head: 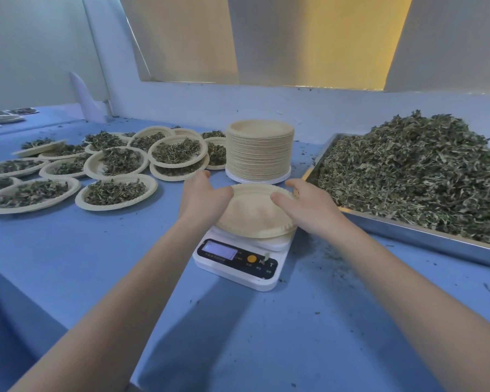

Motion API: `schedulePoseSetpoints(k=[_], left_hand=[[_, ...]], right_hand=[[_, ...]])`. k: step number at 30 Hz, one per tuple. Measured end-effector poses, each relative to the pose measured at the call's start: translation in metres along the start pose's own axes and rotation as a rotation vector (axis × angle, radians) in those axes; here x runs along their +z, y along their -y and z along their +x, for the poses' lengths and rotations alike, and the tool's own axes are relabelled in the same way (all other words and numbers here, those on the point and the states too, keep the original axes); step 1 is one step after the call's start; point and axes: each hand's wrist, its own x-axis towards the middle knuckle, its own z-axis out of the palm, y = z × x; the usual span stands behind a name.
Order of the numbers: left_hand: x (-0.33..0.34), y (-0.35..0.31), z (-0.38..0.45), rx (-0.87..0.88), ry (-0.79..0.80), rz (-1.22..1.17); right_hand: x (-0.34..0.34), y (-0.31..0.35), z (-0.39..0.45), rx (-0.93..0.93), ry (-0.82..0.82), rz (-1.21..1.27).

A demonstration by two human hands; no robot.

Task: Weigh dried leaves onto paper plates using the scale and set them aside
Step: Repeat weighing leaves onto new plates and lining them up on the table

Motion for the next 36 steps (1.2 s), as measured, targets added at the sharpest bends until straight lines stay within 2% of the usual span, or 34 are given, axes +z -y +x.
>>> schedulePoseSetpoints(k=[5,13,18,25,34,36], left_hand=[[0.006,-0.016,-0.002,0.093,-0.005,-0.004],[0.04,-0.05,-0.011,0.276,0.021,0.094],[0.042,-0.055,-0.006,0.232,0.006,0.057],[0.022,-0.033,-0.002,0.176,-0.033,0.019],[0.008,-0.015,0.0,0.088,-0.034,-0.069],[0.005,-0.014,0.0,0.073,-0.031,-0.071]], right_hand=[[-0.008,-0.005,-0.004,-0.028,0.008,0.057],[-0.032,-0.011,-0.017,-0.049,0.129,0.04],[-0.019,-0.007,-0.028,-0.173,0.237,-0.222],[-0.01,-0.008,-0.026,-0.135,0.372,-0.368],[-0.004,0.034,-0.003,-0.005,0.592,-0.596],[-0.005,0.037,-0.001,-0.031,0.603,-0.618]])
